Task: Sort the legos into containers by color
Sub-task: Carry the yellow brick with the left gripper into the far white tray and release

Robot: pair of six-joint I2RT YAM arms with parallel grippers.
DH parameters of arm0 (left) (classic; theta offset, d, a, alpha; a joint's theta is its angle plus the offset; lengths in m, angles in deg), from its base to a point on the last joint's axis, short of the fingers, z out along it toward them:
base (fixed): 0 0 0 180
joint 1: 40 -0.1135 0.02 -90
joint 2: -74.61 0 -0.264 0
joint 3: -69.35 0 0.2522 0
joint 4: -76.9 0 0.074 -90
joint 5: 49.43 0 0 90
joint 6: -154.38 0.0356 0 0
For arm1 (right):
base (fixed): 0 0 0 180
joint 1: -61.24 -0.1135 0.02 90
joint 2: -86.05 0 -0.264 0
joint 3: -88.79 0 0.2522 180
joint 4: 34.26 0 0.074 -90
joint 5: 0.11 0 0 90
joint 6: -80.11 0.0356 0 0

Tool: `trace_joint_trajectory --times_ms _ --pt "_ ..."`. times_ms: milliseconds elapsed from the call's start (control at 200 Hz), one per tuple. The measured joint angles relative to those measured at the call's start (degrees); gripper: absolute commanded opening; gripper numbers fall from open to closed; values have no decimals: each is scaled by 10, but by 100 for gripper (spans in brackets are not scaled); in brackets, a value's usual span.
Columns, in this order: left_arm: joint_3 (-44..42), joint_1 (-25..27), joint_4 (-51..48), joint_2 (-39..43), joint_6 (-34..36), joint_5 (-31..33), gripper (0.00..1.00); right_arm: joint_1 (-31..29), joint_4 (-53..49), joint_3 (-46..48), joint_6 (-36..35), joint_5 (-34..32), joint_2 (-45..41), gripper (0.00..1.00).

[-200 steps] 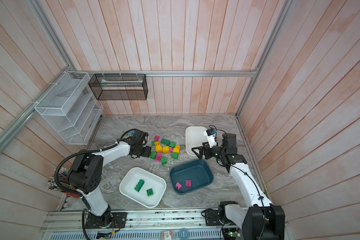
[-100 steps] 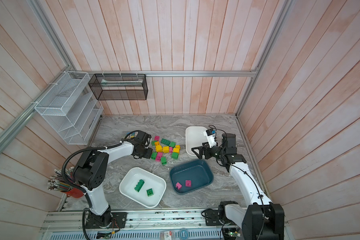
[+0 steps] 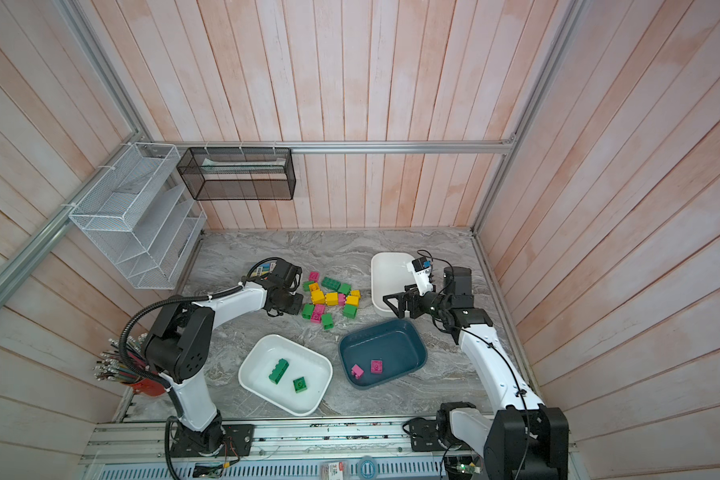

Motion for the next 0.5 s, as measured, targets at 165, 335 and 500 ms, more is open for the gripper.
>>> trace_joint_trajectory --times_ms 165,335,500 --pt "30 11 -10 88 -11 -34 32 0 3 0 0 0 0 98" --pt "126 67 21 79 -23 -89 32 0 16 0 1 -8 4 98" --pt "207 124 49 -14 -30 -135 32 11 25 0 3 -24 4 98"
